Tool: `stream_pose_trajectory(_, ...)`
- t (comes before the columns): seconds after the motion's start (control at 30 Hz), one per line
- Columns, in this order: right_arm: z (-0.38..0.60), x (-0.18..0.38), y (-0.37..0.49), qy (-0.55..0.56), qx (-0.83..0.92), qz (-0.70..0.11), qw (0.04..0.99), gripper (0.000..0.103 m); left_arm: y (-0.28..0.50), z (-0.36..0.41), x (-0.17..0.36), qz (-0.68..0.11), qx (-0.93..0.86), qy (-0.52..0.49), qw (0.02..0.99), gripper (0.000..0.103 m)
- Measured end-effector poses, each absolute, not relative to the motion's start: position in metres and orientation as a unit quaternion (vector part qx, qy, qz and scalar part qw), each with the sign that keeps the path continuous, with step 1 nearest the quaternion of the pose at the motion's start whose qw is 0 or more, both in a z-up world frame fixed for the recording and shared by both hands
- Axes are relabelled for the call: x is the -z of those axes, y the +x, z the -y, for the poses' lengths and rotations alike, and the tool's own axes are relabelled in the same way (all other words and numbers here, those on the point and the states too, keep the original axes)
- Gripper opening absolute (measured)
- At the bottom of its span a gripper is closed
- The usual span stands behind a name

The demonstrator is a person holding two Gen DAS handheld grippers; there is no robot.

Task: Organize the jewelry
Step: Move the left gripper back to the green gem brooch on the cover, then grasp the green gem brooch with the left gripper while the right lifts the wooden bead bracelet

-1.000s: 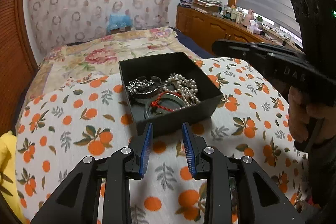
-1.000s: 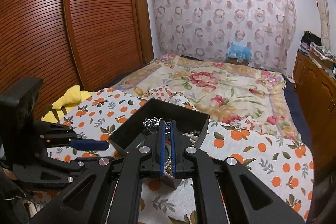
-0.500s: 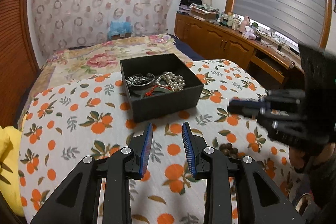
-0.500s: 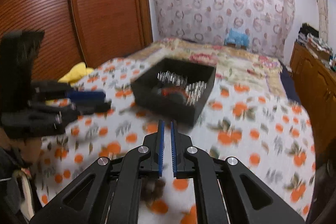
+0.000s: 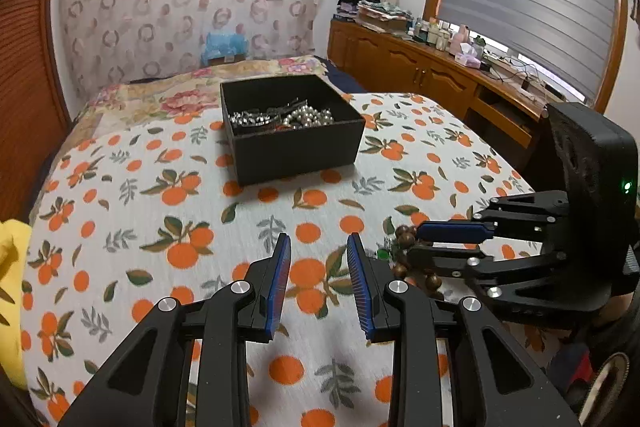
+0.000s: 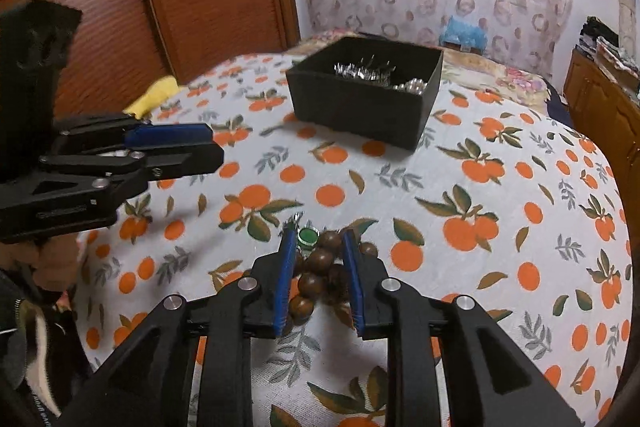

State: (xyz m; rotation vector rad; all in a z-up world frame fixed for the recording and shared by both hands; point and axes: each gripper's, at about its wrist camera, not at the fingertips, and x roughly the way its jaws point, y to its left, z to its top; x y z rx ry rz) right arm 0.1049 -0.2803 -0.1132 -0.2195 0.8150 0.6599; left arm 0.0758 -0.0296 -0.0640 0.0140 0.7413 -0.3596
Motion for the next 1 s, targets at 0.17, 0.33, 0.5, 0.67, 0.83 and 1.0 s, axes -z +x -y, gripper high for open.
stream_pose_trajectory(0.17,0.279,0.118,0.114,-0.098,-0.306,-0.406,0.855,0.027,0.07,0.027,0.065,-0.361,0.172,0.007,0.917,0.041)
stream_pose_trajectory(0.33,0.285,0.119,0.111,-0.097,-0.311,-0.404,0.855,0.015,0.07,0.032,0.07,-0.366,0.178,0.015,0.913,0.043)
stream_pose_trajectory(0.5,0.306,0.108,0.101,-0.083,-0.292,-0.379,0.874,0.015,0.076,0.04,0.082,-0.385,0.188,0.021,0.903,0.043)
stream_pose_trajectory(0.67,0.333,0.084,0.093,-0.07,-0.275,-0.35,0.893,0.015,0.084,0.052,0.089,-0.4,0.201,0.035,0.893,0.043)
stream_pose_trajectory(0.83,0.357,0.067,0.092,-0.062,-0.255,-0.328,0.907,0.015,0.094,0.072,0.094,-0.414,0.227,0.071,0.879,0.043)
stream_pose_trajectory(1.0,0.369,0.061,0.094,-0.053,-0.248,-0.322,0.912,0.015,0.104,0.09,0.099,-0.42,0.236,0.106,0.87,0.043)
